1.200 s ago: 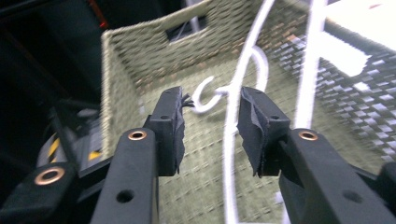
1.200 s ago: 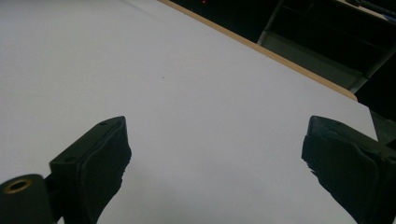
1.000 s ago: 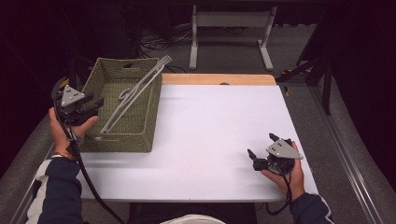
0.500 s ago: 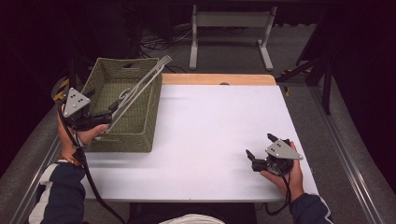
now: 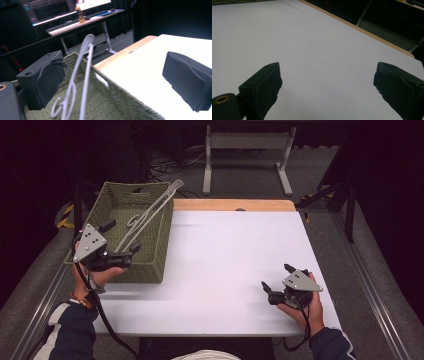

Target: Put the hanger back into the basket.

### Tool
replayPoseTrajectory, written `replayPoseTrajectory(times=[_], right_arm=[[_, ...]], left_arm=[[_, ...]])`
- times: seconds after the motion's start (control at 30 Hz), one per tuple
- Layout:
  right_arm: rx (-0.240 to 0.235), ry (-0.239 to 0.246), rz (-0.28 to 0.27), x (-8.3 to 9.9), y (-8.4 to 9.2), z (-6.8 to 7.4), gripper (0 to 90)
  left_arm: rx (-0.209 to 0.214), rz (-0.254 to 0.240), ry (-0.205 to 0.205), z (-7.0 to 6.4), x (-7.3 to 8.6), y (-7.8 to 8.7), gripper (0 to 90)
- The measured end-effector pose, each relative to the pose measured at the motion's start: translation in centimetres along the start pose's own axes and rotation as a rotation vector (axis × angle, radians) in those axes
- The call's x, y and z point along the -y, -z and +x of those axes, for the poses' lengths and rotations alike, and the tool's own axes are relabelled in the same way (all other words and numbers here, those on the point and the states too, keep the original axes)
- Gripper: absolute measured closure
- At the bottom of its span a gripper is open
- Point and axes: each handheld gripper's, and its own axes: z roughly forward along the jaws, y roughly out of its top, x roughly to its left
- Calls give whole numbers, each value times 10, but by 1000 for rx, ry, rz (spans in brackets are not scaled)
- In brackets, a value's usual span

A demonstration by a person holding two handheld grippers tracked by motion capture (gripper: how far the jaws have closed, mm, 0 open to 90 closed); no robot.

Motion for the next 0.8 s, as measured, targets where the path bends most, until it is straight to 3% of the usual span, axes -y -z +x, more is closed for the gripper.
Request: replayPoseTrajectory(times=[0.2,0.57,0.8], right_arm=[[-9,5,3,0,-1,1,79],[-20,7,-12,-1,1,3,78],[-38,11,-17,-2,1,6,78]], left_arm=[[42,-24,-14,-17,4,-1,49],[59,-87,-18,-39,3,8,54],[81,-86,-17,-57,10,17,58]])
